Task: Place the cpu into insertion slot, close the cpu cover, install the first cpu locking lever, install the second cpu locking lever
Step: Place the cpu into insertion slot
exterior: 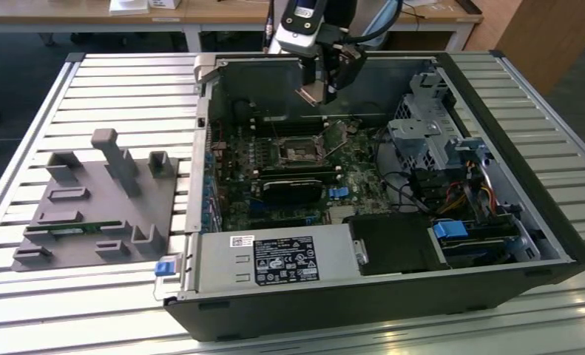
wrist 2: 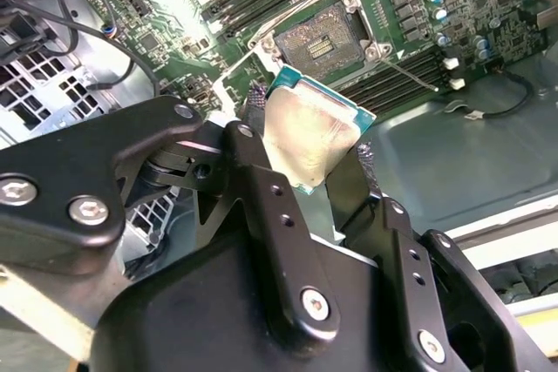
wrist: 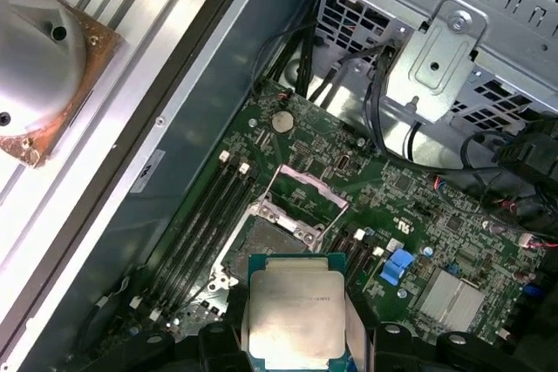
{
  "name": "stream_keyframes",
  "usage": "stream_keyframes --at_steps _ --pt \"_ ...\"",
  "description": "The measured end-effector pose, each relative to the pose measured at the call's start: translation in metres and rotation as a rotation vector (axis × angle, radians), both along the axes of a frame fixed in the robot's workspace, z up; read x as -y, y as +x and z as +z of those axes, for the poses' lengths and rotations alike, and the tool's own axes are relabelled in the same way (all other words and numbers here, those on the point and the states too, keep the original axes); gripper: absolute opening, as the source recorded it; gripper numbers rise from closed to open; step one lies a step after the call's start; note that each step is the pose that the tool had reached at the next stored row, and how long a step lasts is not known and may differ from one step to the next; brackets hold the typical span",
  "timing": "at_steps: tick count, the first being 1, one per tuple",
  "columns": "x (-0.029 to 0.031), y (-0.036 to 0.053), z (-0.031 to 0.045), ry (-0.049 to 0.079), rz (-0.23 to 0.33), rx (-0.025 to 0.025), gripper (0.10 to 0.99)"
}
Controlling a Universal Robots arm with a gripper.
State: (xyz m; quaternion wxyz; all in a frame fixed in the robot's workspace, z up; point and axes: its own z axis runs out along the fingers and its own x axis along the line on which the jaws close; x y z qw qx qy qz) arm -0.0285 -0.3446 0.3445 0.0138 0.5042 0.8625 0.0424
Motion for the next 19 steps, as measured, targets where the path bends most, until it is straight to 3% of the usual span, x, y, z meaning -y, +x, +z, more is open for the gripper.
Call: stream_keyframes --at_steps 19 --pt "0.0 -0.0003 -0.0014 0.0 -0.067 0.0 0.529"
